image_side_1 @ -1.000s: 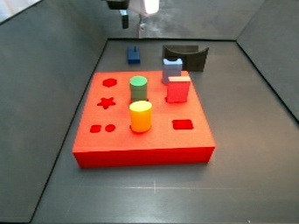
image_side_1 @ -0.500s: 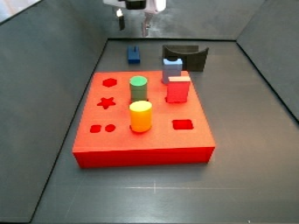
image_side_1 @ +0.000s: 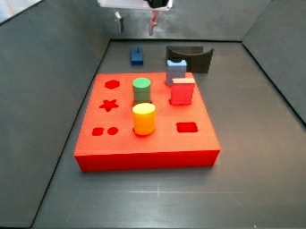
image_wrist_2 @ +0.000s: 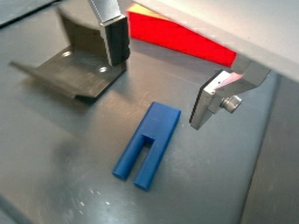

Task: Pick up the square-circle object. Move up. Rotate the square-circle object. Place the square-circle object on the fixture. Regrasp the square-circle object. Move to above the board. Insert the square-circle object.
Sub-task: Rotate the square-circle object.

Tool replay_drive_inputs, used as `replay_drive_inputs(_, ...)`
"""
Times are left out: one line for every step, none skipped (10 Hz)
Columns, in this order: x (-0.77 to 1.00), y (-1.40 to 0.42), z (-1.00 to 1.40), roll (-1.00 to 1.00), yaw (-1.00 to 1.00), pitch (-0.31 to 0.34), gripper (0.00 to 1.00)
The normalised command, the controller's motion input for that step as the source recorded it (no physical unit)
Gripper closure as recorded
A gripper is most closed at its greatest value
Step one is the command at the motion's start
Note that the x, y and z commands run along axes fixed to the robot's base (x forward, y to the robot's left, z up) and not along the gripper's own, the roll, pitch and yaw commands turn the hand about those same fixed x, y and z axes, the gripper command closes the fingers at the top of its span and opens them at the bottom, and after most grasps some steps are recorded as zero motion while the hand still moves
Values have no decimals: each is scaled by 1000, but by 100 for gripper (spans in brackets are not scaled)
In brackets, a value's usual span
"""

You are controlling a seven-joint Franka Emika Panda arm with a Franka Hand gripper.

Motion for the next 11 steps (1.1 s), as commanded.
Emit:
replay_drive_inputs(32,3,-38,0,949,-16,0)
replay_drive_inputs(32,3,-38,0,618,-16,0)
replay_drive_inputs(31,3,-38,0,392,-16,0)
replay_drive_inputs(31,3,-38,0,243,-16,0)
replay_drive_inputs(0,0,-1000,0,0,0,0)
replay_drive_inputs(3,0,-1000,0,-50,-4,0)
replay_drive_inputs(24,0,-1000,-17,-43,-36,0)
replay_drive_inputs(31,4,-1000,-29,-35,-45,0)
replay_drive_inputs(38,4,-1000,-53,-24,-51,0)
replay_drive_inputs(49,9,-1000,-81,-11,-59,0)
replay_drive_inputs(49,9,-903,-100,-4,-65,0)
